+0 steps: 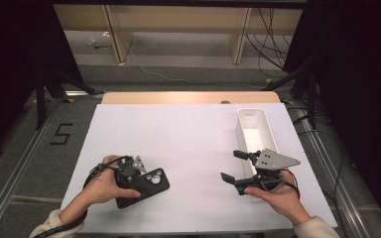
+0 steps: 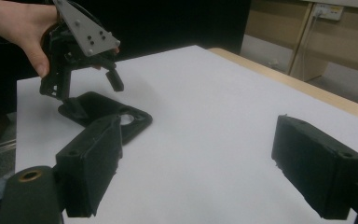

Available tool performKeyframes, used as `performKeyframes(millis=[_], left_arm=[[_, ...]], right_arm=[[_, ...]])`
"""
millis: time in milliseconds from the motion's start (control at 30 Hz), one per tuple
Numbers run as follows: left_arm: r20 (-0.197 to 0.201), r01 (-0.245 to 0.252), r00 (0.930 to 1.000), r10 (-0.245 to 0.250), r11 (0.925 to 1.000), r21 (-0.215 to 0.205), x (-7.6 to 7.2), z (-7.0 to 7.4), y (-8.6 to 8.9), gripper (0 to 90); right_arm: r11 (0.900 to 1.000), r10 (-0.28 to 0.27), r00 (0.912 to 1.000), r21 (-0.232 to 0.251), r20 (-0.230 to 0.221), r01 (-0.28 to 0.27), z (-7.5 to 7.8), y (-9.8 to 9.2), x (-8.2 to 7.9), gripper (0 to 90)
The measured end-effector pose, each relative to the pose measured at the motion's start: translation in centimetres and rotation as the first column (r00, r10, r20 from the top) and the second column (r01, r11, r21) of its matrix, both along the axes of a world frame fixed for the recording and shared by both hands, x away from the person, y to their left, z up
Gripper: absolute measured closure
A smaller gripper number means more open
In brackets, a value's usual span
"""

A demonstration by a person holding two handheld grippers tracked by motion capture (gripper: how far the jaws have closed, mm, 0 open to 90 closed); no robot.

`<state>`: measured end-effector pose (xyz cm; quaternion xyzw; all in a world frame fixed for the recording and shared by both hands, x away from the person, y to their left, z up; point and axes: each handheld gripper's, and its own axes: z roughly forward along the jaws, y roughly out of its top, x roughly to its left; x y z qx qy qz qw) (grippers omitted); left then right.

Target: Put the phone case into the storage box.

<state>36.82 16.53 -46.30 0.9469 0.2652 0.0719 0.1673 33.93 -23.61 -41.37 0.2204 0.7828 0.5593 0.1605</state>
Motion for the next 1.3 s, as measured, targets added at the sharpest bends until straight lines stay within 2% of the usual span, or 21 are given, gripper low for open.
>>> performKeyframes(millis=[133,267,500,833,1067,1300], left_arm=[[-0.022,0.029,0.9994,-0.029,0.9994,0.019,-0.2,-0.3,-0.3,6.2],[-0.022,0.032,0.9993,-0.031,0.9985,0.043,-0.2,-0.5,-0.3,5.6],[-0.033,0.045,0.9985,-0.043,0.9973,0.058,-0.1,-0.8,-0.5,5.0],[-0.044,0.067,0.9969,-0.065,0.9961,0.057,0.1,-1.0,-0.7,5.2],[-0.063,0.094,0.9939,-0.090,0.9934,0.065,0.6,-1.1,-0.8,4.3],[-0.087,0.119,0.9897,-0.114,0.9913,0.057,1.0,-1.1,-0.9,5.7]], right_arm=[[1.000,0.001,1.0000,0.001,-0.002,-0.001,0.0,0.0,0.0,17.2],[1.000,0.001,1.0000,0.000,0.000,-0.001,0.0,0.0,0.0,17.3],[1.000,0.001,1.0000,0.000,-0.002,-0.001,-0.1,0.1,0.0,17.2],[1.000,0.003,1.0000,-0.001,-0.003,-0.003,-0.1,0.1,0.0,17.2],[1.000,0.004,1.0000,-0.005,-0.002,-0.004,-0.1,0.1,0.0,17.2],[1.000,0.007,1.0000,-0.005,0.000,-0.007,-0.1,0.2,0.0,17.2]])
